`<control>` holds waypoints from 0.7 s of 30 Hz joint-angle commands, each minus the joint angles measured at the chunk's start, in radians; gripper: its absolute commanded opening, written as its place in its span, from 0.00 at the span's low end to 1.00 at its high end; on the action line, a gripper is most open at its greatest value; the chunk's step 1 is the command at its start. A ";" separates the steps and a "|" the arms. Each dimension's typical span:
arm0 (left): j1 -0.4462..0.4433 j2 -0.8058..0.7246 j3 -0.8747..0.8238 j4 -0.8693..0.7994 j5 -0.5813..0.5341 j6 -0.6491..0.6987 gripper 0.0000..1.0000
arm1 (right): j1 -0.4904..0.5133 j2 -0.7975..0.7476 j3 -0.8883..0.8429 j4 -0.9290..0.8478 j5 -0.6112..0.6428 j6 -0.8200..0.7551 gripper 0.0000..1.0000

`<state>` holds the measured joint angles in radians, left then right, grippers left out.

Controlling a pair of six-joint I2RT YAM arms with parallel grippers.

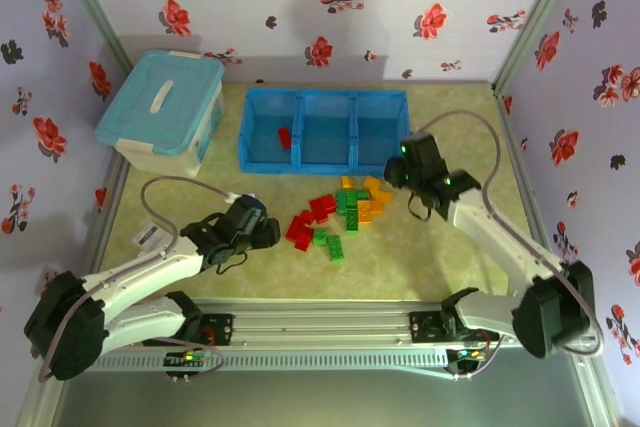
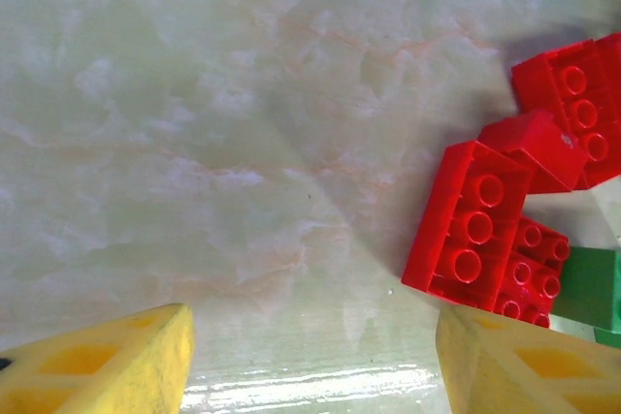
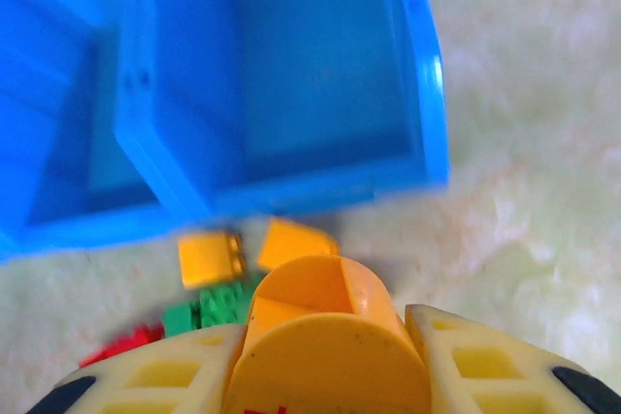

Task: Sort the legos into containers by color
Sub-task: Place the lego in the container.

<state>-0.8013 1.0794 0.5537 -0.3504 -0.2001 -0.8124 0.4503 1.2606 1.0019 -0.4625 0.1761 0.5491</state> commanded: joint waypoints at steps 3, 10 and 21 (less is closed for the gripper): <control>-0.055 -0.025 0.051 -0.008 -0.048 0.028 0.65 | -0.085 0.254 0.286 -0.034 0.043 -0.134 0.43; -0.124 -0.024 0.110 -0.051 -0.051 0.055 0.65 | -0.055 0.282 0.322 -0.038 -0.001 -0.154 0.99; -0.211 0.238 0.309 -0.087 -0.047 0.114 0.65 | -0.026 -0.020 -0.091 0.075 -0.064 -0.033 0.99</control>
<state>-0.9916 1.2636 0.8089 -0.3954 -0.2287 -0.7399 0.4149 1.2984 0.9768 -0.4305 0.1257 0.4683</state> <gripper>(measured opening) 0.656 0.993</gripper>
